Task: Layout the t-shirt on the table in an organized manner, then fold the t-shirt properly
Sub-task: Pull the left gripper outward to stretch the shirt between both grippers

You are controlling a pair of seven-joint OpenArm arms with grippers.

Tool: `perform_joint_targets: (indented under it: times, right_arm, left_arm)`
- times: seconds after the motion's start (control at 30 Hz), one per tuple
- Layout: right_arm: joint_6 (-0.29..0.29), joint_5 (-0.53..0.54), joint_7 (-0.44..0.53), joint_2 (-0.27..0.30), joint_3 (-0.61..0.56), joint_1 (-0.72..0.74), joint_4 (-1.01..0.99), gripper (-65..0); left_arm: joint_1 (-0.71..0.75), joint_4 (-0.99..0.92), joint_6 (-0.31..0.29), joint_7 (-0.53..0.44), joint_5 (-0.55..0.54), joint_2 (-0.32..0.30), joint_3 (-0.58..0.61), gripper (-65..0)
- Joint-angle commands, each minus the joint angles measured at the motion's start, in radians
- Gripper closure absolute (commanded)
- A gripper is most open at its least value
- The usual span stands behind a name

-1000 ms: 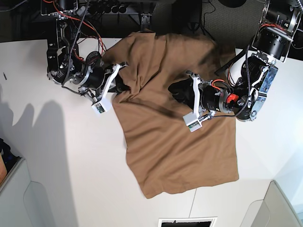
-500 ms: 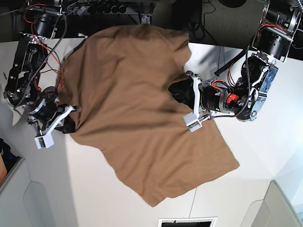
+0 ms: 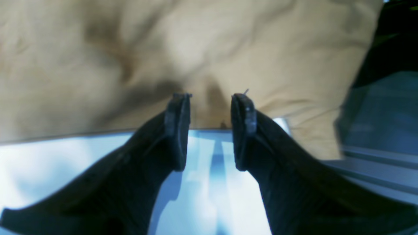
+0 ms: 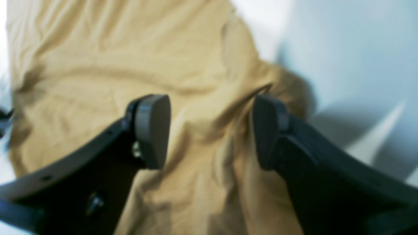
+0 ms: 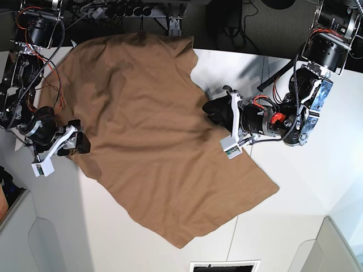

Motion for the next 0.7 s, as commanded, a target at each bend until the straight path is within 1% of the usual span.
perform_joint_targets:
  times: [0.0, 0.1, 0.17, 0.2, 0.23, 0.27, 0.33, 0.37, 0.47, 0.57, 0.67]
  right_arm:
    - [0.001, 0.034, 0.006, 0.009, 0.005, 0.015, 0.016, -38.6]
    - [0.005, 0.098, -0.015, -0.007, 0.005, -0.001, 0.017, -38.6]
    - [0.032, 0.132, -0.023, -0.034, 0.004, -0.024, 0.018, -38.5]
    - [0.032, 0.135, -0.024, -0.048, 0.003, -0.04, 0.018, -36.6]
    - [0.032, 0.135, -0.024, -0.064, 0.003, -0.056, 0.018, -31.5]
    - [0.032, 0.134, -0.024, -0.078, 0.003, -0.073, 0.018, -23.7]
    - [0.033, 0.135, -0.023, -0.102, 0.004, -0.105, 0.018, -1.9]
    - [0.037, 0.134, -0.023, -0.108, 0.004, -0.119, 0.018, 0.0]
    - [0.046, 0.126, -0.021, -0.11, 0.006, -0.15, 0.019, 0.0]
    - [0.046, 0.117, -0.027, -0.11, 0.011, -0.177, 0.019, 0.0]
    - [0.046, 0.098, -0.027, -0.11, 0.011, -0.2, 0.019, 0.0]
  left_arm:
    - [-0.019, 0.012, -0.006, -0.032, 0.009, -0.008, -0.008, -23.9]
    - [-0.022, 0.008, -0.006, -0.092, 0.081, -0.008, -0.008, -23.9]
    - [-0.032, -0.007, -0.006, -0.128, 0.107, -0.005, -0.008, -23.9]
    - [-0.04, -0.019, -0.006, -0.136, 0.12, 0.0, -0.008, -23.9]
    - [-0.053, -0.035, -0.006, -0.14, 0.13, 0.008, -0.008, -23.9]
    - [-0.069, -0.055, -0.006, -0.143, 0.142, 0.017, -0.008, -23.9]
    - [-0.11, -0.106, -0.006, -0.159, 0.168, 0.042, -0.008, -23.9]
    - [-0.134, -0.134, -0.006, -0.176, 0.188, 0.054, -0.008, -23.9]
    - [-0.204, -0.224, -0.006, -0.228, 0.234, 0.091, -0.008, -23.9]
    - [-0.269, -0.328, -0.006, -0.256, 0.278, 0.126, -0.008, -23.9]
    - [-0.323, -0.439, -0.006, -0.285, 0.312, 0.147, -0.008, -23.9]
